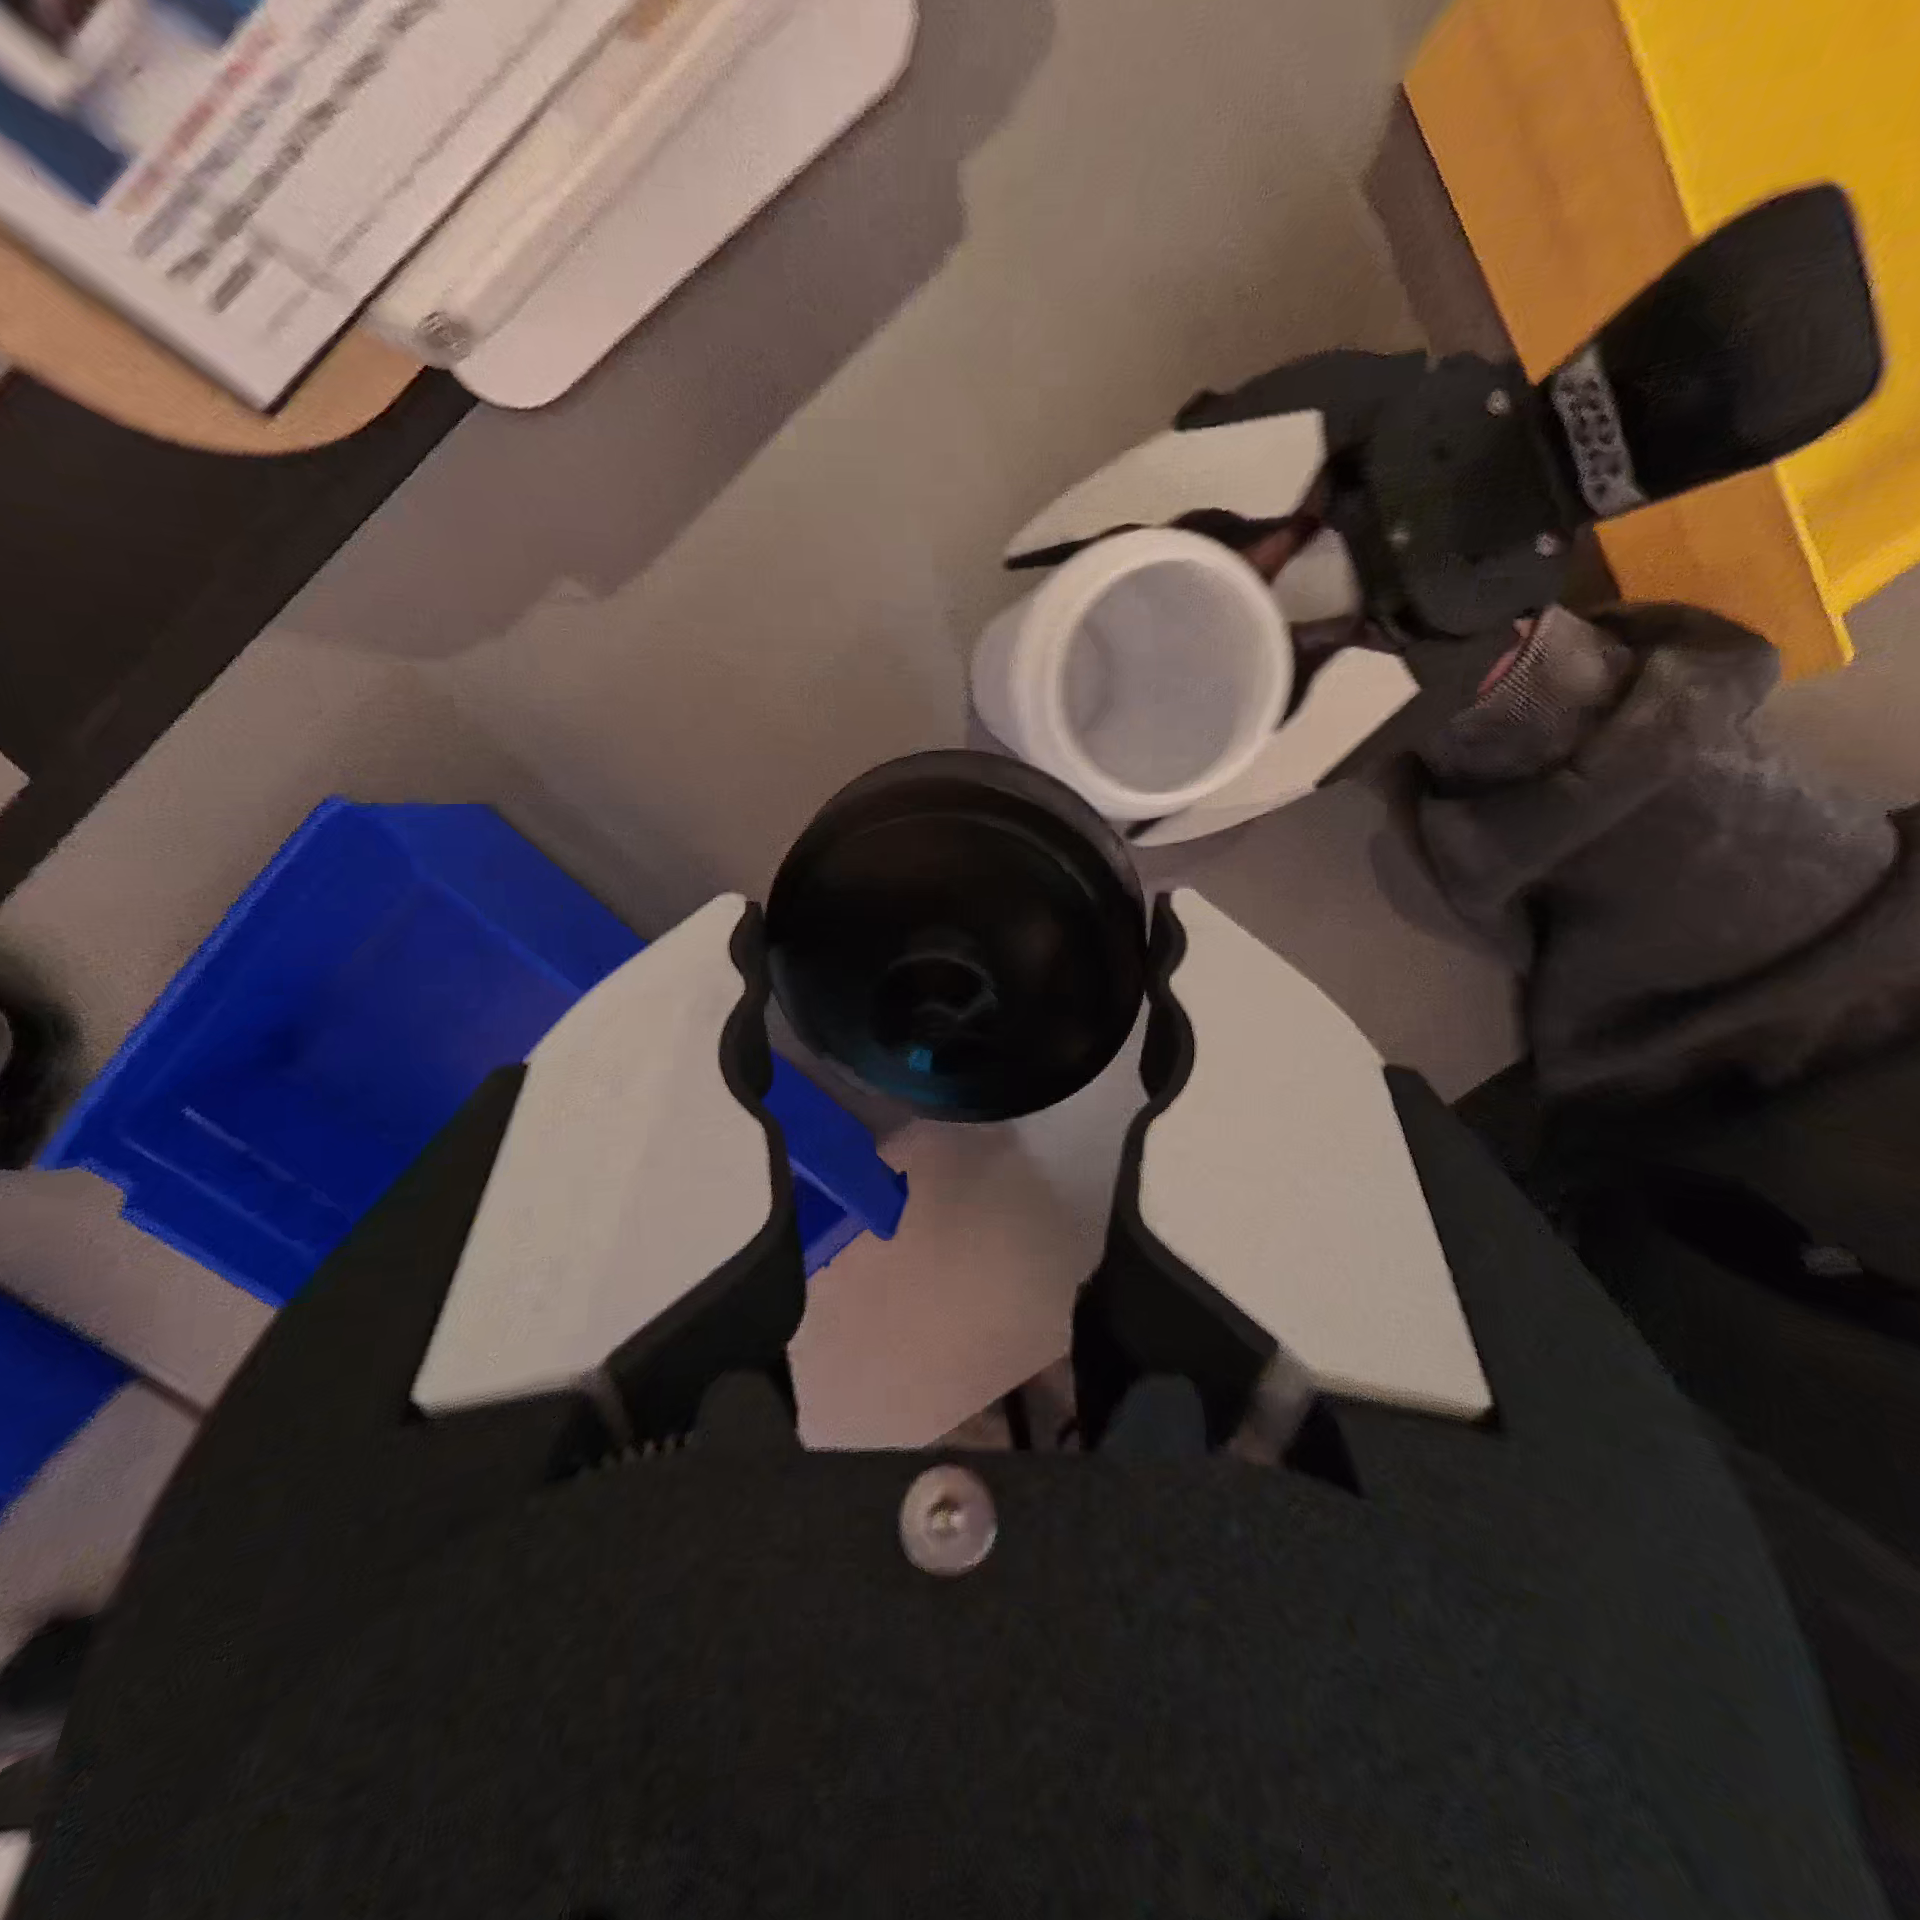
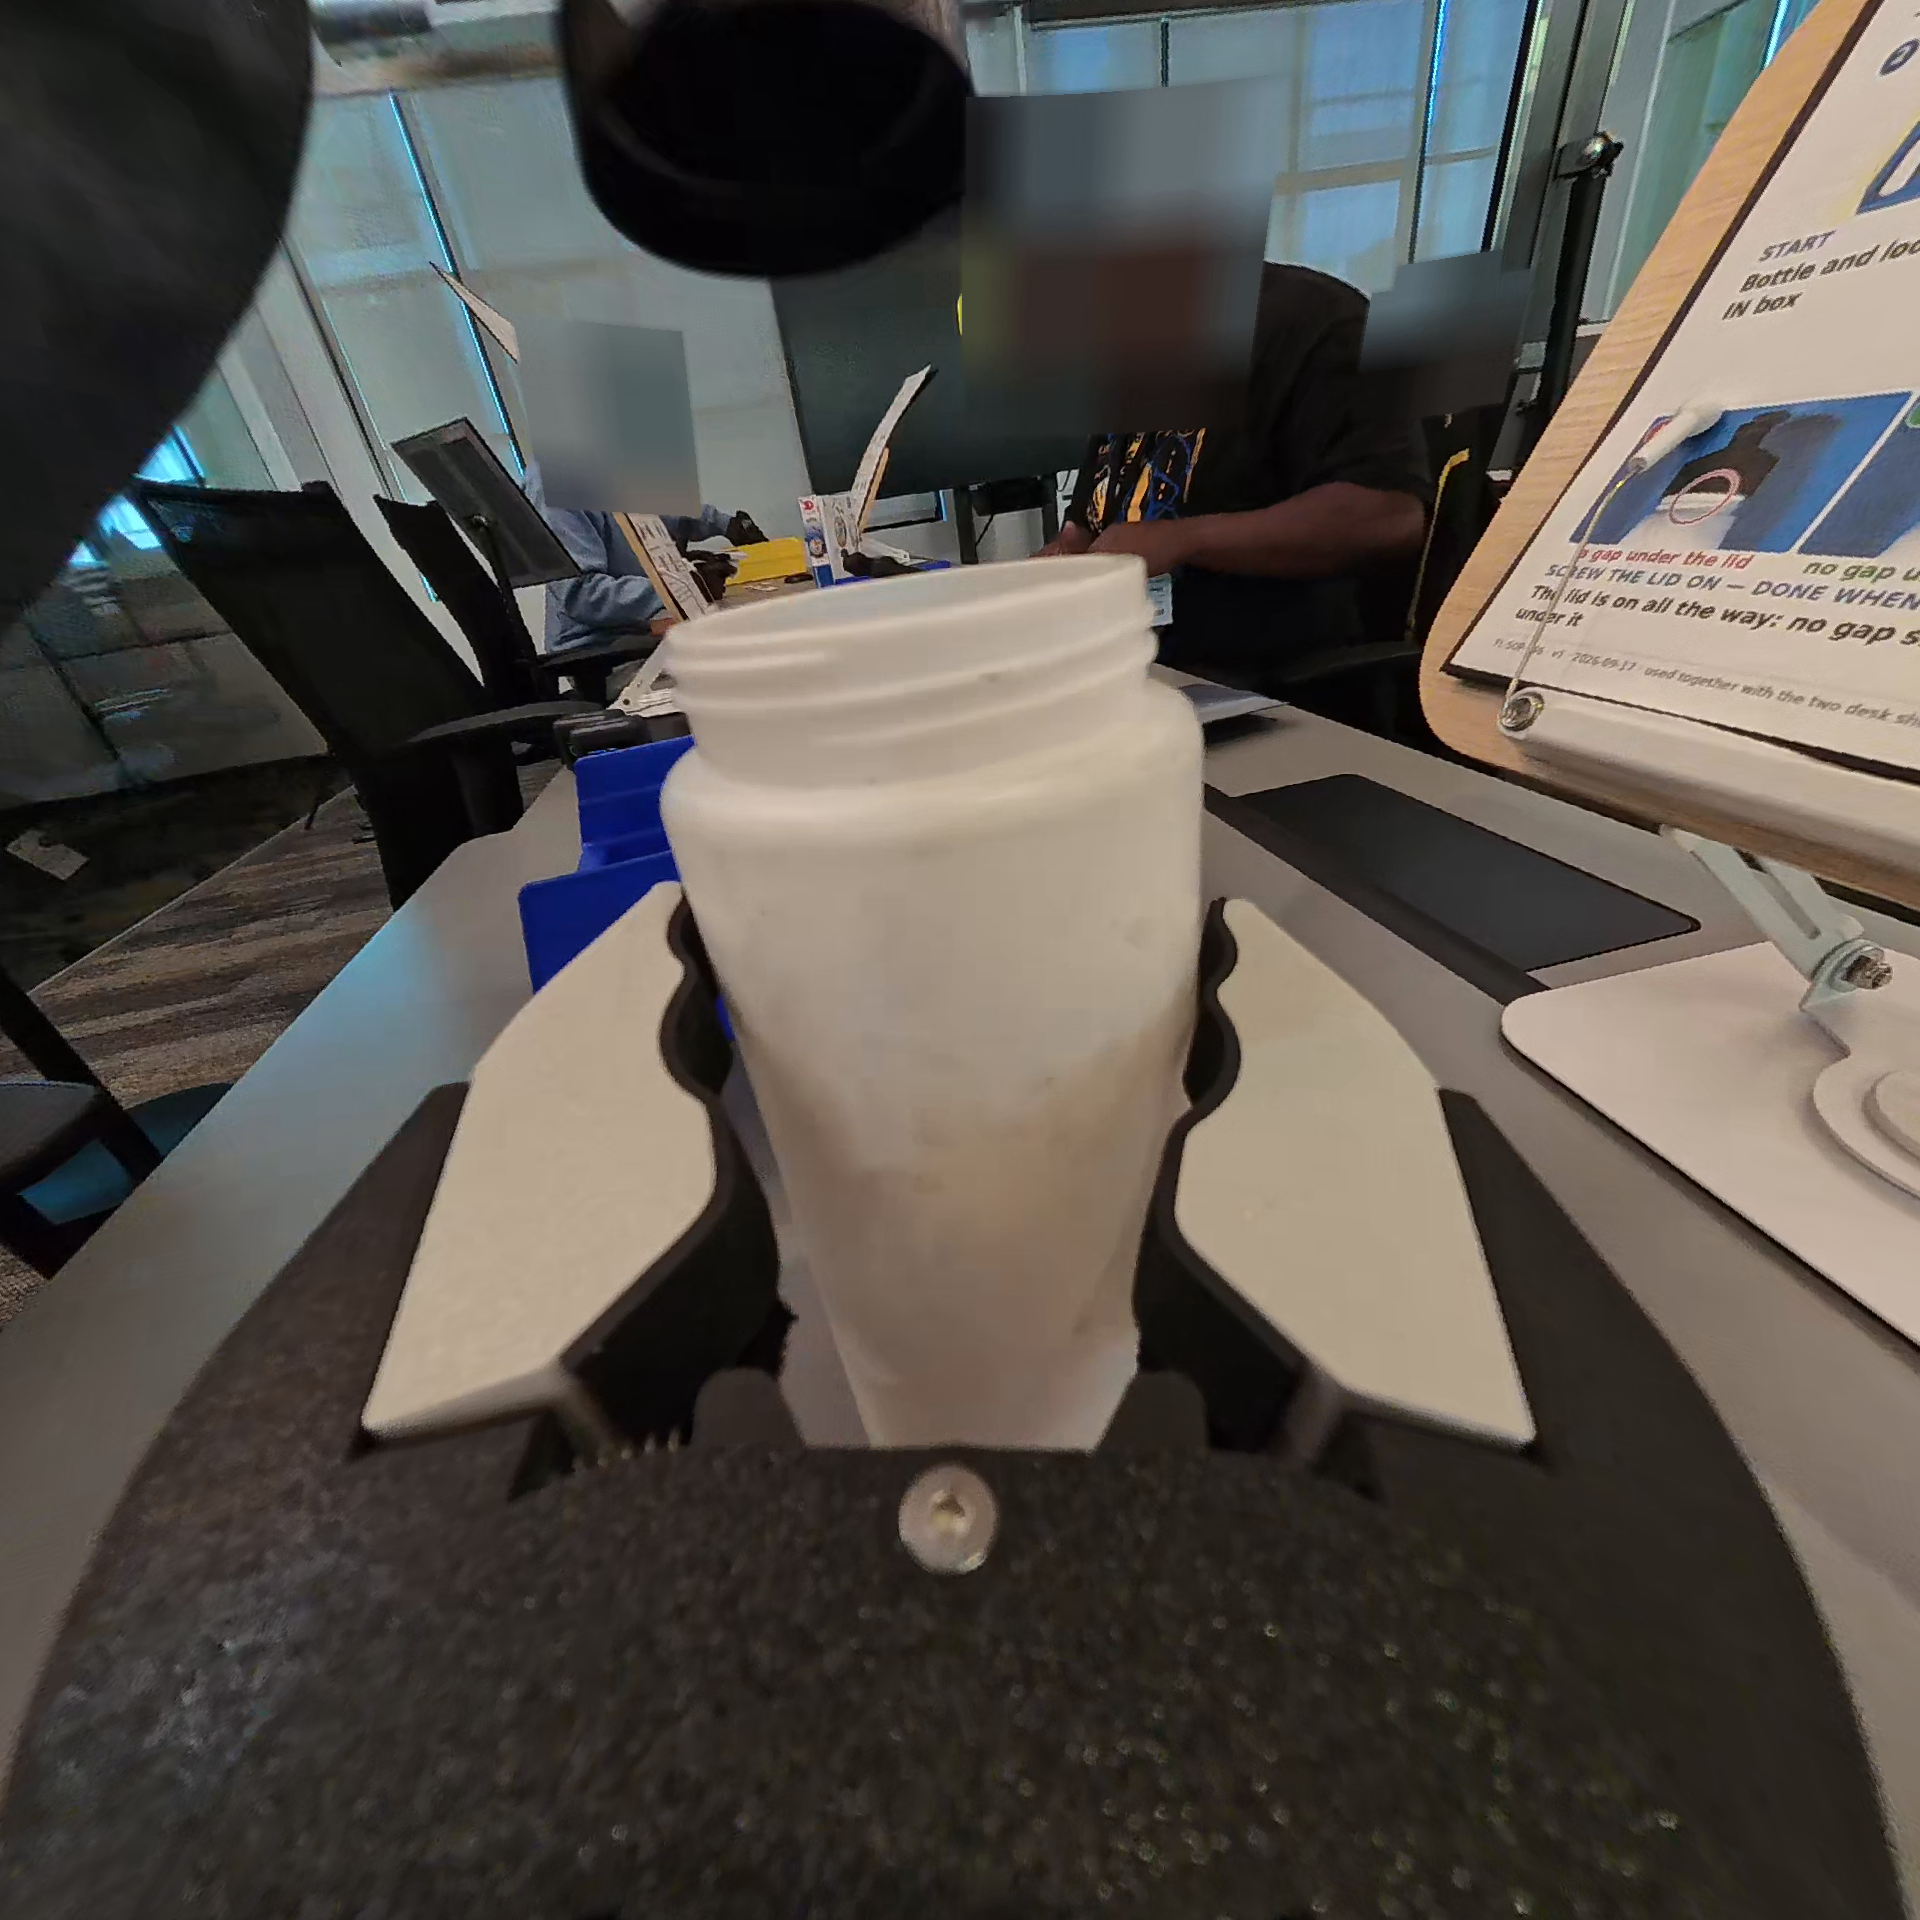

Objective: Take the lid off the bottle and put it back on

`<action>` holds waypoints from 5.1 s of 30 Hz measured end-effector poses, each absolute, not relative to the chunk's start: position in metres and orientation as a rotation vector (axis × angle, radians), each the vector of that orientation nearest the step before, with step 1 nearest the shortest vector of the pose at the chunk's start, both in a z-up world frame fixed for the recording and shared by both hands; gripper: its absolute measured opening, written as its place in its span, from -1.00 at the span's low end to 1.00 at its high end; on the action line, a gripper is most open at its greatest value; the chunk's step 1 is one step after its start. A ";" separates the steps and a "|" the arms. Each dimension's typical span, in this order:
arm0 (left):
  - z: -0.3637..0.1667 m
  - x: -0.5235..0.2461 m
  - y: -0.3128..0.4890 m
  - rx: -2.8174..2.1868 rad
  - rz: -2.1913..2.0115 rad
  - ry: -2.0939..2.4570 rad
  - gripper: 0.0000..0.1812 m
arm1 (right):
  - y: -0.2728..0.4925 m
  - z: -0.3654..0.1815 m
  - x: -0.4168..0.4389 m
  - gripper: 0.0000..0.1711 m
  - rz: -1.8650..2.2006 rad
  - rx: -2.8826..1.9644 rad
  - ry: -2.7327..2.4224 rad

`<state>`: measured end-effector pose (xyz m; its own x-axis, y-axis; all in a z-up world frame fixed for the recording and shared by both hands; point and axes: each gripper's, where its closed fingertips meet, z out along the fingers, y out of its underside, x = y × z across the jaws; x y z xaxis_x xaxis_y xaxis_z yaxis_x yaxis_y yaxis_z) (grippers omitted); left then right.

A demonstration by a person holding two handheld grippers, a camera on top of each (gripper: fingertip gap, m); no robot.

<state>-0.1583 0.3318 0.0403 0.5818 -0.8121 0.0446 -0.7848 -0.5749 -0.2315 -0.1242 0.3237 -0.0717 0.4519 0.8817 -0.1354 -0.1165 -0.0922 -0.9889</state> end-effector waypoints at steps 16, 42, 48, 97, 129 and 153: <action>-0.026 -0.097 0.313 -2.723 0.129 1.481 -0.23 | 0.322 -0.072 -0.124 0.02 0.956 -1.423 -0.726; -0.028 -0.101 0.312 -1.787 -0.024 2.364 -0.22 | 0.323 -0.072 -0.126 0.02 0.962 -1.421 -0.727; -0.023 -0.096 0.316 -1.789 -0.022 2.225 -0.10 | 0.322 -0.072 -0.125 0.02 0.970 -1.413 -0.726; -0.042 -0.099 0.310 -1.891 -0.645 1.547 -0.17 | 0.321 -0.072 -0.126 0.02 0.971 -1.410 -0.724; -0.024 -0.096 0.315 -1.636 -0.598 0.627 -0.24 | 0.322 -0.071 -0.126 0.03 0.973 -1.403 -0.715; -0.026 -0.105 0.305 -1.353 -1.392 1.751 -0.20 | 0.322 -0.071 -0.128 0.03 1.018 -1.387 -0.728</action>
